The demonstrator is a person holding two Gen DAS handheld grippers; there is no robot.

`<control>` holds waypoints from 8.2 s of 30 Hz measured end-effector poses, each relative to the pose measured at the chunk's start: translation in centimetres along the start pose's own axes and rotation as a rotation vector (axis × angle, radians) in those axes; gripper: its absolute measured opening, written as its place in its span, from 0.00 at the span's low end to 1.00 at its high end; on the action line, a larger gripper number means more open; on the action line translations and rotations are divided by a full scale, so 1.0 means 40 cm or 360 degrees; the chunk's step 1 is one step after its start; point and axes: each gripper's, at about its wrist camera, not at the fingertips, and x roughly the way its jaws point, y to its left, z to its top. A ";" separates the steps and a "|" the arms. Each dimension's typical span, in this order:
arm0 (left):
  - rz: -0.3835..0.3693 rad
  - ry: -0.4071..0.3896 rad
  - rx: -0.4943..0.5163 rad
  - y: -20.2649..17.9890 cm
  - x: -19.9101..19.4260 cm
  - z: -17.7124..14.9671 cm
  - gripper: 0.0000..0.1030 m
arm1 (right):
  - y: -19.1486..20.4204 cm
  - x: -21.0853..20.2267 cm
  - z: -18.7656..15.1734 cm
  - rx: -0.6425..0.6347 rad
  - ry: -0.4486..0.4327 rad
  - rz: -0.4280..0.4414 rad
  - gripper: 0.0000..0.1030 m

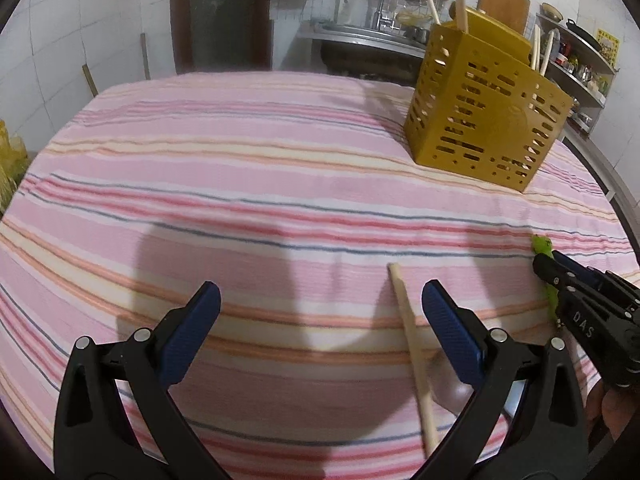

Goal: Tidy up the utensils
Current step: 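Grasp the green frog-handled fork with the right tool while the left tool grasps a chopstick, then lift the fork and chopstick and carry both above the yellow holder, then lower the fork and chopstick into the yellow holder and open both tools, then move the right tool to the blue spoon and close on its handle, then close the left tool on the grey spoon handle while the right tool holds the blue spoon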

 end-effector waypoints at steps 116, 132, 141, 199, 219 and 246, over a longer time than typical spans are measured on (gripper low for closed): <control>-0.0113 -0.1073 0.0165 -0.051 -0.397 0.113 0.04 | -0.117 -0.341 0.003 0.0138 -0.0910 0.0086 0.15; -0.0323 -0.1171 0.0123 -0.103 -0.477 0.278 0.04 | -0.139 -0.423 0.198 0.0113 -0.1056 0.0035 0.15; -0.0366 -0.1308 0.0163 -0.203 -0.501 0.415 0.04 | -0.154 -0.457 0.364 0.0132 -0.1194 0.0059 0.15; 0.0115 -0.0452 0.0093 0.112 -0.221 0.029 0.95 | -0.039 -0.201 -0.034 0.0050 -0.0357 -0.0097 0.89; 0.0155 -0.0051 -0.0019 0.243 -0.055 -0.041 0.95 | 0.139 -0.152 -0.143 -0.0125 -0.0023 -0.0079 0.84; 0.0000 0.0015 0.0096 -0.039 -0.088 -0.062 0.95 | -0.117 -0.133 -0.115 0.0006 0.0034 0.0053 0.33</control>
